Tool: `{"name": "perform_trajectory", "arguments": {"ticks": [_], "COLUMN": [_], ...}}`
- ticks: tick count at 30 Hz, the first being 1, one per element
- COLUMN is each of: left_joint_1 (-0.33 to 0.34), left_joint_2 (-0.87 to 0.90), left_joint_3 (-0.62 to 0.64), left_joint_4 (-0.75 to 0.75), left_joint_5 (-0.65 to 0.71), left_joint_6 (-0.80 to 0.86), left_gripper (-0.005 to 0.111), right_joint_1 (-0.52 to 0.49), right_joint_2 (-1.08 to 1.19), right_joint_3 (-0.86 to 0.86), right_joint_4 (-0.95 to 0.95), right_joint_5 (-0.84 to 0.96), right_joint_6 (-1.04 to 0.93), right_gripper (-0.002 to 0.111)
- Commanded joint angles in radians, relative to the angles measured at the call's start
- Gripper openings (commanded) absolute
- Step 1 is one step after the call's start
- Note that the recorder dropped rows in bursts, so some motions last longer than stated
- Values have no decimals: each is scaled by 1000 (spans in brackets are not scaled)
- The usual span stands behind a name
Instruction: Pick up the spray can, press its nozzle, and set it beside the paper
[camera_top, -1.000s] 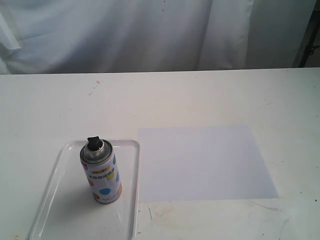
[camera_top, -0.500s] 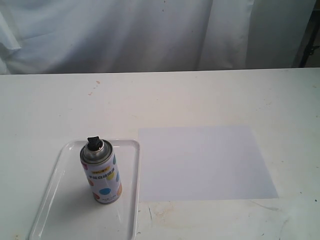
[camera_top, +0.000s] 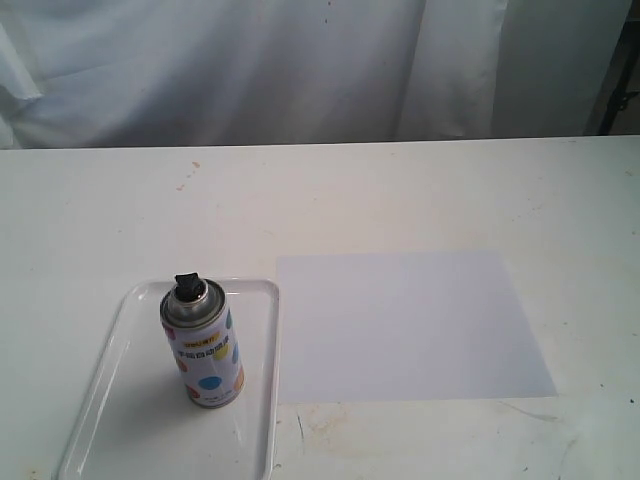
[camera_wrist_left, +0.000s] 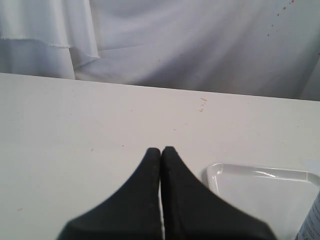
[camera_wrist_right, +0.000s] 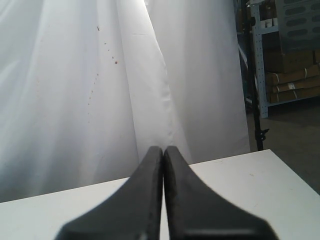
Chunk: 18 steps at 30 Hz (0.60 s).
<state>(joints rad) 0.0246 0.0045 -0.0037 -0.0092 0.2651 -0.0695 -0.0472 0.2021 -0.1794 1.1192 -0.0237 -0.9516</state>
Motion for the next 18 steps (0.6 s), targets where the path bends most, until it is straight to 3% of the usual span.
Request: {"name": "perform_trajectory", "arguments": {"ticks": [1, 4, 8, 10, 12, 18], "left_joint_1": [-6, -6, -6, -6, -6, -6], "left_joint_2": [-5, -5, -5, -5, -5, -5], "left_joint_3": [4, 4, 4, 4, 4, 4], "left_joint_4": [0, 0, 0, 0, 0, 0], "left_joint_5": [1, 1, 1, 1, 1, 1], "left_joint_6": [-4, -4, -4, -4, -4, -4], "left_gripper": [0, 0, 0, 0, 0, 0], "right_joint_1": [3, 3, 3, 5, 7, 7], "right_joint_2": [-3, -3, -16, -26, -47, -201], "right_joint_3": [13, 35, 45, 45, 49, 153], "right_joint_4": [-10, -191, -815, -1025, -1094, -1132], "right_joint_5": [1, 57, 154, 210, 247, 228], "right_joint_6": [-5, 143, 746, 997, 1087, 1075], "right_gripper": [0, 0, 0, 0, 0, 0]}}
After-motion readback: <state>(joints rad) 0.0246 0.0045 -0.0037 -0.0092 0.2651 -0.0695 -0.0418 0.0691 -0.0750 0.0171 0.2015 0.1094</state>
